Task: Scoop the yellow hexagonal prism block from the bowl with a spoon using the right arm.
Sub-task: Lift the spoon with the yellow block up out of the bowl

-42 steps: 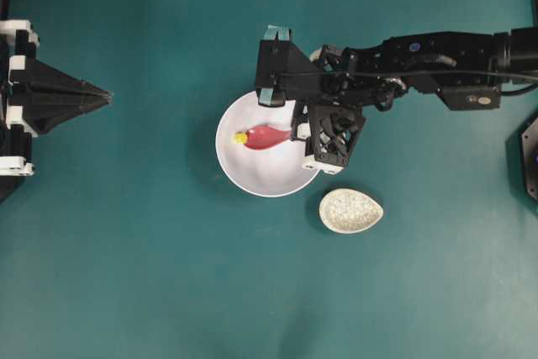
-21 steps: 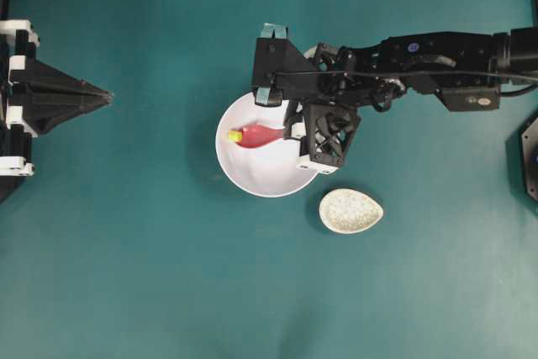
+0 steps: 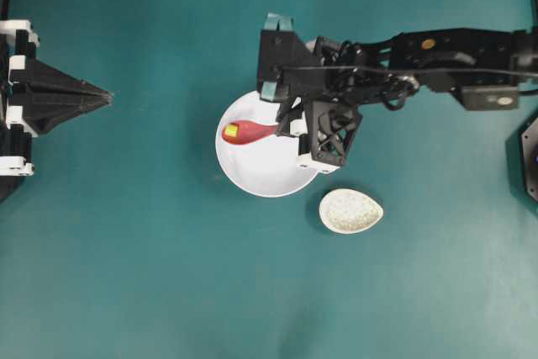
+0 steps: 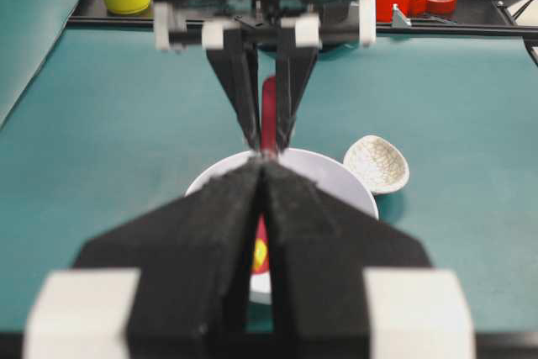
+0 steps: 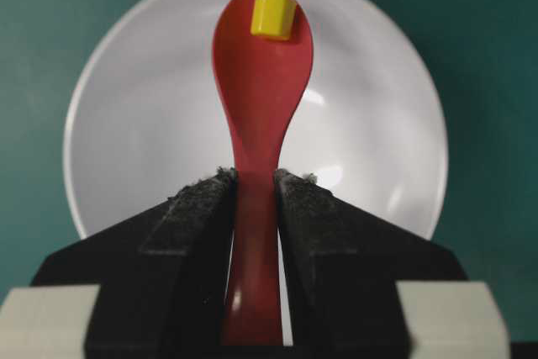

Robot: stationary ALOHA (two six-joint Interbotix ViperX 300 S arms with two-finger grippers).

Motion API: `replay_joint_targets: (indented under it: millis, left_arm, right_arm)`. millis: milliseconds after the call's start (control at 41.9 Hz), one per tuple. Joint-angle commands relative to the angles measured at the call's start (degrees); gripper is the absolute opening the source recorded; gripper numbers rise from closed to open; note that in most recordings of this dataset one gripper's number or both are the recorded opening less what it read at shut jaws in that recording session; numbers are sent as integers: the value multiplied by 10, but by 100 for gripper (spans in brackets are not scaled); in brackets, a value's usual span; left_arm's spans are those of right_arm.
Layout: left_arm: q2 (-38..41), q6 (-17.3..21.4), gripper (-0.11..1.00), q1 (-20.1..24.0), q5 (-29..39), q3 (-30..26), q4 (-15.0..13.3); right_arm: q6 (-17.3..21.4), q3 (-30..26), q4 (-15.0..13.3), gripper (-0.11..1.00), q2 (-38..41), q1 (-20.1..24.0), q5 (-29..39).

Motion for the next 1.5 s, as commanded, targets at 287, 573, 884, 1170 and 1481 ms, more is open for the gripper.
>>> replay_joint_targets:
  millis: [287, 573, 884, 1170, 1481]
  left_arm:
    - [4, -3, 0, 1, -6, -5, 1]
    - [4, -4, 0, 1, -7, -5, 1]
    - [4, -4, 0, 2, -8, -5, 1]
    - [4, -4, 0, 2, -8, -5, 1]
    - [1, -3, 0, 1, -8, -5, 1]
  right_arm:
    - [-11, 15, -26, 23, -101, 10, -28]
    - [-13, 68, -54, 23, -165, 18, -89]
    - [-11, 131, -55, 23, -242, 18, -150]
    - [-11, 143, -54, 23, -257, 18, -151]
    - [-11, 158, -54, 23, -257, 18, -156]
